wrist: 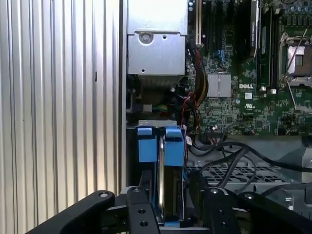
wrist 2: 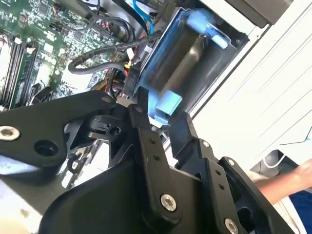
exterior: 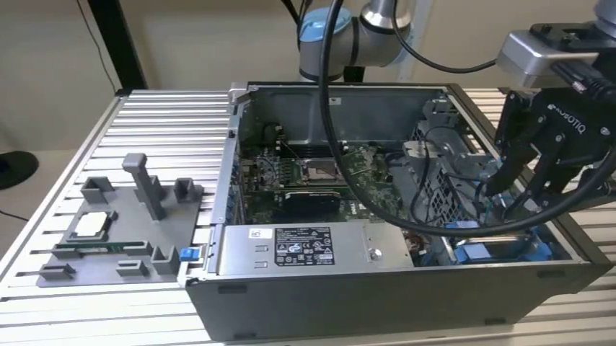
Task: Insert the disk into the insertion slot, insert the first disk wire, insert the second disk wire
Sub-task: 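Insert the disk into the insertion slot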
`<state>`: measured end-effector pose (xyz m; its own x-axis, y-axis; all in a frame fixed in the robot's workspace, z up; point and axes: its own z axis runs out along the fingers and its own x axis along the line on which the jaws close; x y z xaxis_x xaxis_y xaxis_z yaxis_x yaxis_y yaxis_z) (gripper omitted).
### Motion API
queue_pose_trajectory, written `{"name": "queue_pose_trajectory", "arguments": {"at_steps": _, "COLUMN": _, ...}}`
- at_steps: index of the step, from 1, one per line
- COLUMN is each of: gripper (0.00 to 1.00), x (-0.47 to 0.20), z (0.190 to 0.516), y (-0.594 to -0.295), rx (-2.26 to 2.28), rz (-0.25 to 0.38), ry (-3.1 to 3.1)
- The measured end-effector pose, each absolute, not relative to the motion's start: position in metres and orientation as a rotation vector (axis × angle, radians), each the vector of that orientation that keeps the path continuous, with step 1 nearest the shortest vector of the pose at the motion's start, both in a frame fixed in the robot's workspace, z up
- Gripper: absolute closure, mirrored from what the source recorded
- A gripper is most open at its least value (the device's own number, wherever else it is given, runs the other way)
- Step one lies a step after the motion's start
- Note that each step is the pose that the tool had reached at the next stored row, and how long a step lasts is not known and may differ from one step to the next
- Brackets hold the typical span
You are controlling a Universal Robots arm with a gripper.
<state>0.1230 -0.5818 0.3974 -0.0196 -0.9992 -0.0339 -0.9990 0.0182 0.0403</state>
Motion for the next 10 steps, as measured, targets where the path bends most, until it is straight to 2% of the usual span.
{"name": "queue_pose_trajectory", "arguments": {"at_steps": 4, "gripper": 0.00, "x": 0.123, "z": 0.413, "y": -0.582, "rx": 2.197, "rz": -0.082, "ry": -2.239}}
{"name": "queue_pose_trajectory", "arguments": {"at_steps": 10, "gripper": 0.00, "x": 0.123, "z": 0.412, "y": -0.575, "rx": 2.234, "rz": -0.058, "ry": -2.224}}
